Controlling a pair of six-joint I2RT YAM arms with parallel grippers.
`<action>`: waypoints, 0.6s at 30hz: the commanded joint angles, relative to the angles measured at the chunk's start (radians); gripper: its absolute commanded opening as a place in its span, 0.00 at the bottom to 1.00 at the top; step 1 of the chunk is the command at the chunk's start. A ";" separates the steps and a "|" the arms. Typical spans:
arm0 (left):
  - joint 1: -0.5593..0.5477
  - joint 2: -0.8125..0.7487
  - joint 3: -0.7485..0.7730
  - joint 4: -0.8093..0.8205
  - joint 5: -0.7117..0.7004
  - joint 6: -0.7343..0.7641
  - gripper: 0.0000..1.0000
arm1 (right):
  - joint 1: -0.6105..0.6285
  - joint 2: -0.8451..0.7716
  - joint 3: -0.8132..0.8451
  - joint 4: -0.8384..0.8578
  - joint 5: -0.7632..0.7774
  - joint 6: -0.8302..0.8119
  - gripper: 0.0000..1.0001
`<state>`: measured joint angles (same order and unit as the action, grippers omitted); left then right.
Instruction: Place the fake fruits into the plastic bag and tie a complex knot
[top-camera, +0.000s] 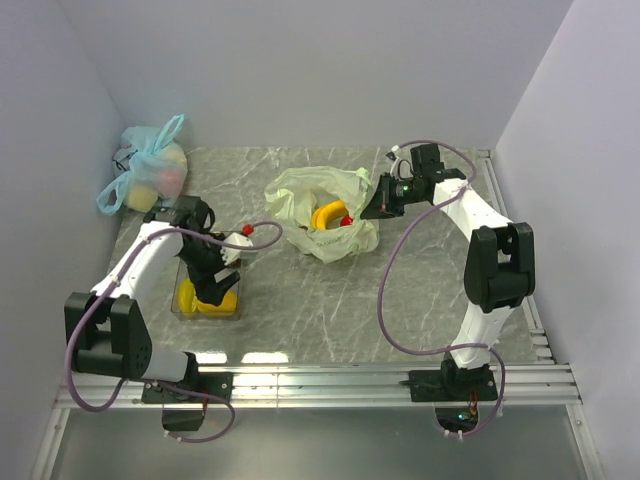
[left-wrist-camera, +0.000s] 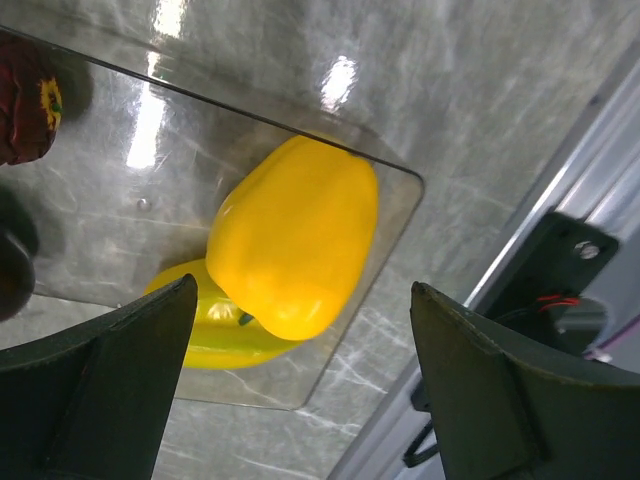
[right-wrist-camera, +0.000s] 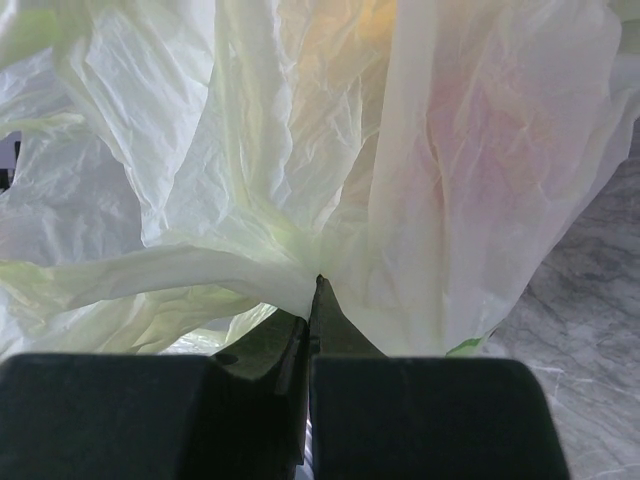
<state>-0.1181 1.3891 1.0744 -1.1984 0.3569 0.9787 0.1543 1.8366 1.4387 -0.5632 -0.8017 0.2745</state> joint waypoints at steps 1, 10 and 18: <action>-0.009 0.010 -0.024 0.078 -0.045 0.072 0.93 | -0.007 -0.019 0.017 -0.006 0.021 -0.023 0.00; -0.023 0.045 -0.105 0.197 -0.101 0.132 0.91 | -0.013 -0.008 0.028 0.000 0.036 -0.011 0.00; -0.023 0.080 -0.114 0.257 -0.052 0.127 0.83 | -0.019 0.010 0.028 -0.009 0.050 -0.023 0.00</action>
<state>-0.1371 1.4521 0.9356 -0.9787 0.2657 1.0878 0.1432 1.8378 1.4387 -0.5659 -0.7647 0.2707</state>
